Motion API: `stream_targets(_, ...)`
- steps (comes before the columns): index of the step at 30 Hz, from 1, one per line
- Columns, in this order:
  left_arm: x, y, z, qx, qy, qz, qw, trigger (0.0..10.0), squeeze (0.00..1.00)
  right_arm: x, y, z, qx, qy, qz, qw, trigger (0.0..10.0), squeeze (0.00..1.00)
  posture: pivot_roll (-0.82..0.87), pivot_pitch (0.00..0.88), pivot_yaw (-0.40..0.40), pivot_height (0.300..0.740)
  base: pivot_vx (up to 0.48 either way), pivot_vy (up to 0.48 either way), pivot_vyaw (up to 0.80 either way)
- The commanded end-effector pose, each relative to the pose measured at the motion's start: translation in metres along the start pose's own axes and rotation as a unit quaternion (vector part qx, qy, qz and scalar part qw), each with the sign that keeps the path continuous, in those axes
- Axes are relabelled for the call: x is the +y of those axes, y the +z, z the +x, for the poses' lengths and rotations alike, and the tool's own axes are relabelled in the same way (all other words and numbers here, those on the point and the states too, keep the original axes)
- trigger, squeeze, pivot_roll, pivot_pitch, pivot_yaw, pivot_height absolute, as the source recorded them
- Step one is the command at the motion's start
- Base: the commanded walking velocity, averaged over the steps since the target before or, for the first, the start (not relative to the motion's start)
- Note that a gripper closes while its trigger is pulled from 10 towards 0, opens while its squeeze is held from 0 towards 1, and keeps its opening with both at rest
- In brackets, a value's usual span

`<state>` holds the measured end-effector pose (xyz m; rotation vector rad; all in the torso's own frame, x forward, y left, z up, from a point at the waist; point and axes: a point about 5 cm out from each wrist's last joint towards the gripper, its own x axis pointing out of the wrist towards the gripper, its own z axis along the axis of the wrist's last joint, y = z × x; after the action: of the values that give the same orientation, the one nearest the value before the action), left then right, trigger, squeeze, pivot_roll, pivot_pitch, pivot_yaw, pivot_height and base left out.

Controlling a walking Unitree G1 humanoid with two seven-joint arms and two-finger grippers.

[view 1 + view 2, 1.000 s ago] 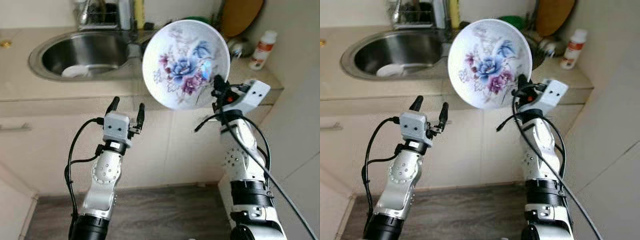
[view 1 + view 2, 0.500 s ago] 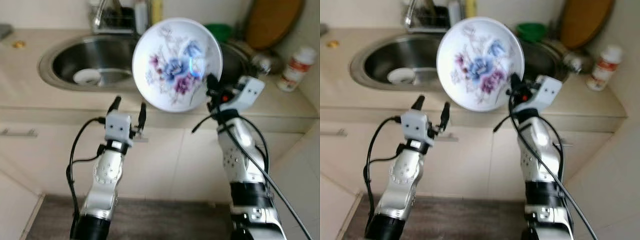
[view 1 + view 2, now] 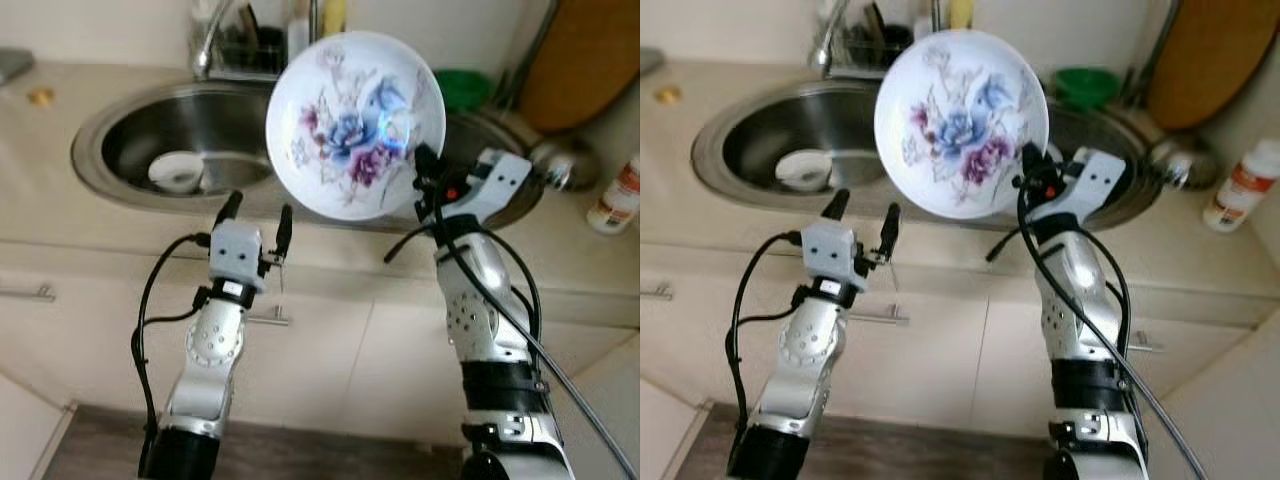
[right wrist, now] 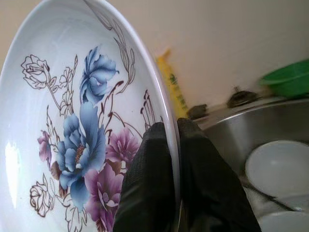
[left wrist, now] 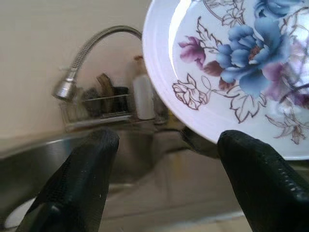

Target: Kitchen organization

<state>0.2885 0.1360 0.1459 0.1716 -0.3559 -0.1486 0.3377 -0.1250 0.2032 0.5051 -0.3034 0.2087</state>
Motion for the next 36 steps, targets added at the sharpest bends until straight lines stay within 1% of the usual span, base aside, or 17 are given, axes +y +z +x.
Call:
stream_targets(1, 0.000, 0.001, 0.000, -0.001, 0.000, 0.001, 1.000, 10.0, 0.00, 0.007, 0.008, 0.004, -0.018, 0.012, -0.012, 1.000, 0.0, 0.00, 0.04, 0.000, -0.044, 0.740, 0.304, 0.000, 0.00)
stream_targets(5, 0.000, 0.001, 0.000, 0.000, 0.001, 0.001, 1.000, 10.0, 0.00, 0.002, 0.009, 0.005, -0.021, -0.007, -0.018, 1.000, 0.0, 0.00, 0.04, 0.000, -0.044, 0.740, 0.298, 0.000, 0.00)
stream_targets(7, 0.000, 0.000, 0.000, 0.001, 0.001, 0.001, 1.000, 10.0, 0.00, -0.006, 0.009, 0.006, -0.020, -0.033, -0.029, 0.999, 0.0, 0.00, 0.04, 0.000, -0.044, 0.740, 0.257, 0.000, 0.00)
stream_targets(8, 0.000, 0.000, 0.001, 0.001, 0.001, 0.001, 1.000, 10.0, 0.00, -0.011, 0.009, 0.006, -0.021, -0.049, -0.038, 0.998, 0.0, 0.00, 0.04, 0.000, -0.044, 0.740, 0.000, 0.000, 0.00)
stream_targets(13, 0.001, -0.001, 0.001, 0.005, 0.003, 0.002, 1.000, 10.0, 0.00, -0.018, 0.009, 0.008, -0.018, -0.071, -0.071, 0.995, 0.0, 0.00, 0.04, 0.000, -0.044, 0.740, 0.000, 0.000, 0.00)
stream_targets(16, 0.000, -0.001, 0.001, 0.006, 0.002, 0.004, 1.000, 10.0, 0.00, -0.025, 0.011, 0.014, -0.017, -0.091, -0.106, 0.990, 0.0, 0.00, 0.04, 0.000, -0.043, 0.740, 0.000, 0.000, 0.00)
stream_targets(20, 0.000, -0.001, 0.001, 0.006, 0.002, 0.005, 1.000, 10.0, 0.00, -0.029, 0.012, 0.019, -0.015, -0.105, -0.131, 0.986, 0.0, 0.00, 0.04, 0.000, -0.043, 0.740, 0.000, 0.000, 0.00)
stream_targets(23, 0.000, -0.001, 0.001, 0.006, 0.001, 0.006, 1.000, 10.0, 0.00, -0.034, 0.005, 0.024, 0.010, -0.120, -0.185, 0.975, 0.0, 0.00, 0.05, 0.000, -0.043, 0.740, 0.000, 0.000, 0.00)
stream_targets(25, 0.000, -0.001, 0.001, 0.007, 0.001, 0.006, 1.000, 10.0, 0.00, -0.036, 0.002, 0.025, 0.020, -0.127, -0.209, 0.969, 0.0, 0.00, 0.05, 0.000, -0.043, 0.740, 0.000, 0.000, 0.00)
stream_targets(27, 0.000, -0.001, 0.002, 0.007, 0.000, 0.007, 1.000, 10.0, 0.00, -0.041, -0.004, 0.025, 0.039, -0.139, -0.264, 0.954, 0.1, 0.00, 0.05, 0.000, -0.043, 0.740, 0.000, 0.000, 0.00)
stream_targets(28, 0.000, -0.001, 0.002, 0.006, 0.001, 0.007, 1.000, 10.0, 0.00, -0.045, -0.005, 0.024, 0.045, -0.153, -0.289, 0.944, 1.5, 0.00, 0.05, 0.000, -0.045, 0.740, 0.000, 0.000, 0.00)
stream_targets(29, 0.000, -0.001, 0.001, 0.006, 0.001, 0.008, 1.000, 10.0, 0.00, -0.052, -0.008, 0.022, 0.058, -0.173, -0.317, 0.931, 1.3, 0.00, 0.05, 0.000, -0.044, 0.740, 0.000, 0.000, 0.00)
stream_targets(30, 0.000, -0.001, 0.001, 0.007, 0.001, 0.008, 1.000, 10.0, 0.00, -0.054, -0.009, 0.022, 0.062, -0.178, -0.320, 0.928, 1.3, 0.00, 0.05, 0.000, -0.044, 0.740, 0.000, 0.000, 0.00)
stream_targets(31, 0.000, -0.001, 0.001, 0.007, 0.001, 0.008, 1.000, 10.0, 0.00, -0.055, -0.011, 0.021, 0.068, -0.179, -0.325, 0.926, 4.5, 0.00, 0.05, 0.000, -0.043, 0.740, 0.000, 0.000, 0.00)
stream_targets(32, 0.000, -0.001, 0.002, 0.007, 0.000, 0.008, 1.000, 10.0, 0.00, -0.056, -0.015, 0.021, 0.081, -0.173, -0.335, 0.923, 10.0, 0.00, 0.05, 0.000, -0.042, 0.740, 0.000, 0.000, 0.00)
stream_targets(34, -0.001, -0.001, 0.002, 0.007, -0.001, 0.009, 1.000, 10.0, 0.00, -0.055, -0.018, 0.020, 0.090, -0.164, -0.336, 0.923, 10.0, 0.00, 0.05, 0.000, -0.041, 0.740, 0.000, 0.000, 0.00)
stream_targets(36, -0.001, -0.001, 0.002, 0.007, -0.002, 0.009, 1.000, 10.0, 0.00, -0.052, -0.029, 0.019, 0.124, -0.138, -0.338, 0.923, 10.0, 0.00, 0.05, 0.000, -0.041, 0.740, 0.000, 0.000, 0.00)
